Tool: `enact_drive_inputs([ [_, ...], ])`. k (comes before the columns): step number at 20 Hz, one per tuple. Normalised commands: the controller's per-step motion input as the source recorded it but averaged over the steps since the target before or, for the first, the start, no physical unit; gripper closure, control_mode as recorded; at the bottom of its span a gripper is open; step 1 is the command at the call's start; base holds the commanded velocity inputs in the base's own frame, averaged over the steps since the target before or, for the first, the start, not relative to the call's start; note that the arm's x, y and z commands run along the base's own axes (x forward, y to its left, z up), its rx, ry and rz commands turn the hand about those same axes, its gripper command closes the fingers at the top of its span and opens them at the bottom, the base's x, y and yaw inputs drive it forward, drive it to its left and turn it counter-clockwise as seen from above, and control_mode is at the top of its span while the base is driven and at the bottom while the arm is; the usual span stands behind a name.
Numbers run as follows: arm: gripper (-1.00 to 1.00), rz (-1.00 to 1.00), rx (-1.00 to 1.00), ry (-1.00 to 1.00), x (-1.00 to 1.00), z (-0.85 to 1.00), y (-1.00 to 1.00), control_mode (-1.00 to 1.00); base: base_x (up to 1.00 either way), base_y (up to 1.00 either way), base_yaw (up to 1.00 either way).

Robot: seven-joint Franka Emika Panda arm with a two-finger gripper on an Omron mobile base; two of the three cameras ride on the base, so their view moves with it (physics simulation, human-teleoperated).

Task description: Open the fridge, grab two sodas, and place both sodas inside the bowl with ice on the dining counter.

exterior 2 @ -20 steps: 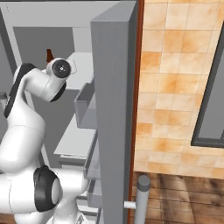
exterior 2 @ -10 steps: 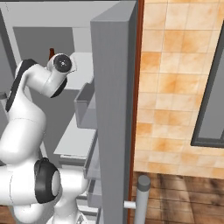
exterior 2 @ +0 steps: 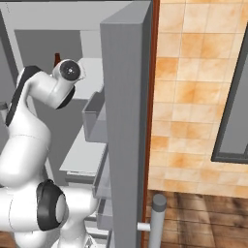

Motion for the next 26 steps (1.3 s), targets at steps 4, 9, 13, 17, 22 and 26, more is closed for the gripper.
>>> enact_drive_inputs([
  [4,1.0,0.0,0.0,-0.08,-0.42,0.0,-0.27,-1.0,0.0,0.0,0.0],
  [9,1.0,0.0,0.0,-0.1,-0.82,-0.05,-0.4,-1.0,0.0,0.0,0.0],
  [13,1.0,-0.03,0.0,-0.09,-1.0,0.16,-0.25,-1.0,0.0,0.0,0.0],
  [17,1.0,-0.07,0.0,0.0,-1.0,0.39,-0.08,-1.0,0.0,0.0,0.0],
  [22,1.0,-0.11,0.0,0.03,-1.0,0.37,0.0,-1.0,0.0,0.0,0.0],
  [26,1.0,-0.13,0.0,0.11,-1.0,0.22,-0.1,-1.0,0.0,0.0,0.0],
])
